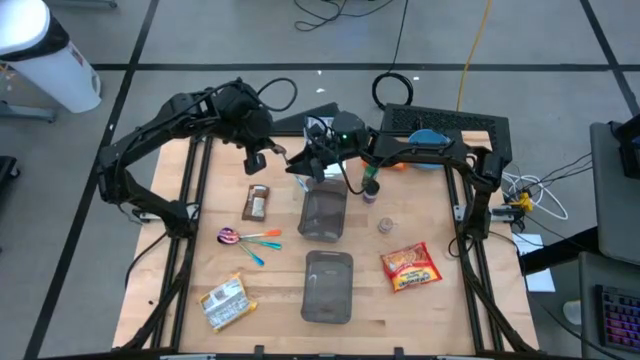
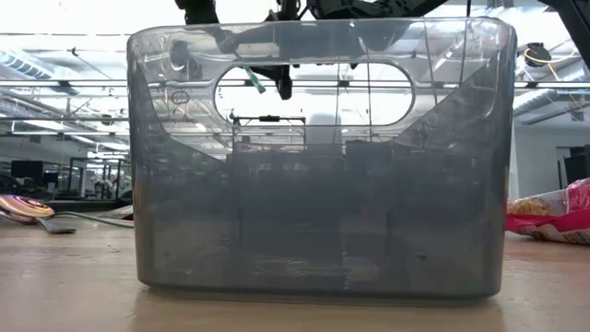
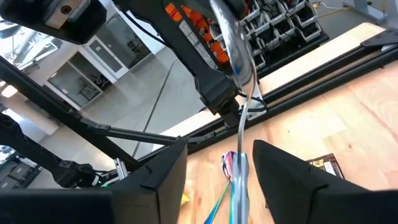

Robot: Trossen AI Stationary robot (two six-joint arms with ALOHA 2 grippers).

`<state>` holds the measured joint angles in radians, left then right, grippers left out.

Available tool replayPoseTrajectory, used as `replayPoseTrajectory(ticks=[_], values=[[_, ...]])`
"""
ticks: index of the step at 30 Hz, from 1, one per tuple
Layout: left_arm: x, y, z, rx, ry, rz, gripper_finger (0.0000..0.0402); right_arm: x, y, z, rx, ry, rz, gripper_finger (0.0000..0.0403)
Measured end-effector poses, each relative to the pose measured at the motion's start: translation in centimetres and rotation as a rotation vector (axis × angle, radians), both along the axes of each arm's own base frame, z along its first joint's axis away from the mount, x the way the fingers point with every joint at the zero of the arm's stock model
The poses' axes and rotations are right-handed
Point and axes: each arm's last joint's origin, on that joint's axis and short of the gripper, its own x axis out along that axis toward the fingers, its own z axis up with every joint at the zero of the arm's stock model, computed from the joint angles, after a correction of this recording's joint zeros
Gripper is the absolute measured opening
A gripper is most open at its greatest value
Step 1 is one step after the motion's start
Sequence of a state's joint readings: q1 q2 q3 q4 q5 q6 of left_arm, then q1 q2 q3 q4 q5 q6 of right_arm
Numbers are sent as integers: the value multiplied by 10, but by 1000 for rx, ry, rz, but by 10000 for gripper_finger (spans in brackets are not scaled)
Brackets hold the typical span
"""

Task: Pick & Place Food Item
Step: Put the blue patterned spoon into the bottom black bin

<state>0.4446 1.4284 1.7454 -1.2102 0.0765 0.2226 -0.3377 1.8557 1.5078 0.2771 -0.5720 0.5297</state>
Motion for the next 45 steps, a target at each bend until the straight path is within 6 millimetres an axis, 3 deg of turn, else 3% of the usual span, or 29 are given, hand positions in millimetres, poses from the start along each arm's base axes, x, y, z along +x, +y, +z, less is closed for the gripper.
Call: replayPoseTrajectory(ticks=[17, 29, 37, 45], values=[[0, 0, 0, -10, -4, 7, 5, 0, 0, -1, 2, 9, -2, 13], [0, 0, 0, 1, -3, 28, 8, 0, 0, -2, -12, 16, -2, 12], [0, 3, 0, 56, 15, 74, 71, 0, -1, -1, -12, 12, -7, 11], [-1, 3, 1, 78, 16, 87, 107, -2, -4, -1, -13, 8, -9, 11]])
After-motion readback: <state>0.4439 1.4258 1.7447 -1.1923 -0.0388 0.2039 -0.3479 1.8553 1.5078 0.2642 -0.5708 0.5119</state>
